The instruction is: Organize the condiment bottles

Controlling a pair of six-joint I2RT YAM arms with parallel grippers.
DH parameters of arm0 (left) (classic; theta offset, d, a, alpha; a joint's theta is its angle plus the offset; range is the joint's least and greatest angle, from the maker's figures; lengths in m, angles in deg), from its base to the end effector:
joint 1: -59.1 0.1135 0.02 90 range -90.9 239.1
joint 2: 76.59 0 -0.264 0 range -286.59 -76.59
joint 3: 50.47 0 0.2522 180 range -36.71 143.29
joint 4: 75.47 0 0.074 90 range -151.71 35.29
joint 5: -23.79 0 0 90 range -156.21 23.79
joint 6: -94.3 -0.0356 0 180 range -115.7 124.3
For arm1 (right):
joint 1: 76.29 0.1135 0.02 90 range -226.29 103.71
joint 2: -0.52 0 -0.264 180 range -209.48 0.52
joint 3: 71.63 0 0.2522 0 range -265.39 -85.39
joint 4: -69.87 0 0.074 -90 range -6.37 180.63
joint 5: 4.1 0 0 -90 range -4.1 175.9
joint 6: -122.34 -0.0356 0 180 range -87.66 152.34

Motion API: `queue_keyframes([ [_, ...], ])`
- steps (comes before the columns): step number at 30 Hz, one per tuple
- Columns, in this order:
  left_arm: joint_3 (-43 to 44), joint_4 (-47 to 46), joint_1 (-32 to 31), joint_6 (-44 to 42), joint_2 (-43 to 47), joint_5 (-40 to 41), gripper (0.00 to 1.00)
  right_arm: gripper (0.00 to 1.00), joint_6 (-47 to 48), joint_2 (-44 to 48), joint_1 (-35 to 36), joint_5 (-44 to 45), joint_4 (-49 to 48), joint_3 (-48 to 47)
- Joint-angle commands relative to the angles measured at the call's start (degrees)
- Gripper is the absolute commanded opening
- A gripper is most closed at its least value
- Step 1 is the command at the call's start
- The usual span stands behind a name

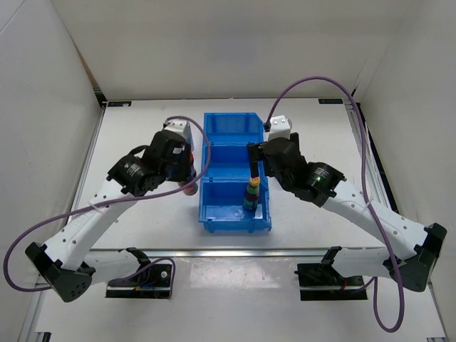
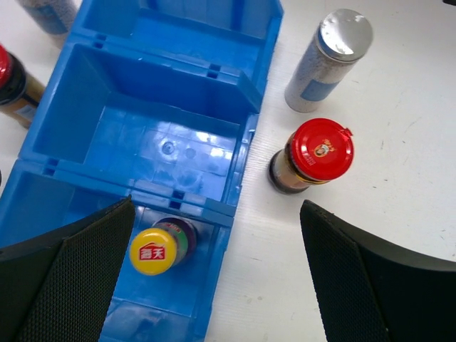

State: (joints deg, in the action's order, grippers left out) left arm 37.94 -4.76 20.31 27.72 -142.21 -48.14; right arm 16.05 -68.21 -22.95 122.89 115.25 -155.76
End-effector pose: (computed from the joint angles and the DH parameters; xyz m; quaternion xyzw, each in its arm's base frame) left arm 0.1751 -0.1266 0.3716 0.0674 0.9210 -0.0577 0.3793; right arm 0.1701 0.1927 0.3753 -0.1105 0.8291 0.0453 0.5462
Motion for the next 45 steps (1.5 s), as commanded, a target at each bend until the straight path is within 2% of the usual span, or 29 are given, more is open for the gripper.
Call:
queue_keyframes([
  [1, 6.55, -2.98, -0.85, -1.71, -1.43, -3.64, 0.11, 1.0, -1.02, 1.84, -1.92, 0.81, -0.41, 0.06],
  [6, 8.05, -6.66, -3.83, -1.71, -2.75, -3.65, 0.11, 1.0, -1.02, 4.31, -4.65, -0.25, -0.41, 0.58],
  [9, 7.35, -8.16, -4.37, -1.71, -4.76, -6.98, 0.11, 1.0, -1.02, 5.62, -6.23, -0.25, 0.81, 1.73],
  [13, 3.41, -10.8, -6.39, -0.31, -7.14, -8.48, 0.11, 1.0, -1.55, 7.29, -8.16, -0.78, 2.05, 2.25],
  [20, -5.03, -18.36, -6.39, 2.15, -8.91, -10.86, 0.11, 1.0, -1.55, 8.0, -11.41, -2.53, 2.57, 3.31],
  [29, -6.71, -20.74, -6.39, 0.93, -14.17, -9.72, 0.11, 1.0, -1.55, 5.54, -16.25, -5.08, 3.19, 4.36],
  [32, -6.19, -20.74, -6.39, 0.93, -15.67, -10.24, 0.36, 1.0, -1.55, 1.42, -19.15, -6.23, 3.19, 4.36],
  [33, -6.19, -20.74, -6.39, 0.93, -16.46, -10.24, 0.55, 1.0, -1.03, -0.6, -20.46, -7.88, 3.19, 4.36],
  [35, -5.57, -20.74, -6.39, 0.93, -16.99, -10.24, 0.69, 1.0, 0.02, -3.32, -22.39, -9.65, 3.19, 3.66],
  [36, -5.57, -20.74, -6.39, 0.93, -16.99, -10.24, 0.87, 1.0, 0.03, -4.21, -22.93, -10.7, 3.19, 3.05],
  [37, -4.96, -20.74, -6.39, 0.93, -16.99, -10.24, 1.0, 1.0, 1.08, -5.0, -22.93, -11.41, 2.41, 3.04],
  [45, -0.74, -18.55, -6.39, 0.4, -14.71, -9.72, 1.0, 1.0, 1.62, -17.3, -25.21, -12.91, 2.92, -3.11],
])
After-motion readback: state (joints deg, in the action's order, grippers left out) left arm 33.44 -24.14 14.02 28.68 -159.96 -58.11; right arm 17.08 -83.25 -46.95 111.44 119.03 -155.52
